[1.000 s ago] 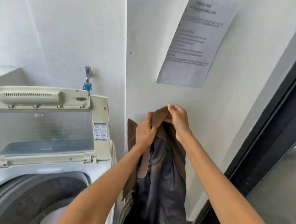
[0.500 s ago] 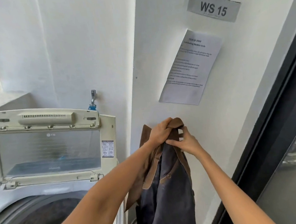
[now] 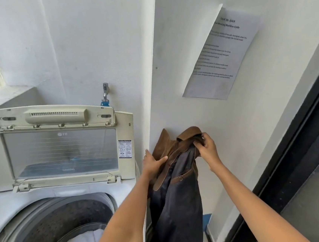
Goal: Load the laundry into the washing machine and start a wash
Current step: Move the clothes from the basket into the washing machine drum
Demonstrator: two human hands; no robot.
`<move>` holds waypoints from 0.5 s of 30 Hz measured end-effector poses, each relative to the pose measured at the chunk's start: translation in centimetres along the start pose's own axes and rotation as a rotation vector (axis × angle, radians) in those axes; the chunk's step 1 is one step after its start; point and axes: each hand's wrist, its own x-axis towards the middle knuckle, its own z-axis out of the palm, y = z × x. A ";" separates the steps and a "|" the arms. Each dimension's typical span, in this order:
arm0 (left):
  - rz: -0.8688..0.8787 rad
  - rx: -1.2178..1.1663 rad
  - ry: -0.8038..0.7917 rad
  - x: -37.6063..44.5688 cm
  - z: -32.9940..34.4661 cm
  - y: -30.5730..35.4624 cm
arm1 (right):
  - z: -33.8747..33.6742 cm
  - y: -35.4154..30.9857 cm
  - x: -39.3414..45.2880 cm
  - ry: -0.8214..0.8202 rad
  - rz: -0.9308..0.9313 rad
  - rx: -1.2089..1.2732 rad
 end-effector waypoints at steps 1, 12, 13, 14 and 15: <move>-0.042 -0.063 -0.026 0.1 0.0 -0.8 | -0.1 0.2 0.0 -0.017 0.014 0.024; 0.214 -0.045 0.305 2.4 1.0 1.4 | -4.3 1.7 2.5 -0.760 0.328 -0.706; 0.257 -0.029 0.297 2.6 1.1 1.7 | -4.4 1.6 2.6 -0.841 0.358 -0.689; 0.307 -0.009 0.275 2.7 1.3 2.2 | -4.3 1.6 2.8 -0.854 0.352 -0.642; 0.358 0.015 0.236 2.9 1.5 2.7 | -3.9 1.4 2.9 -0.823 0.321 -0.587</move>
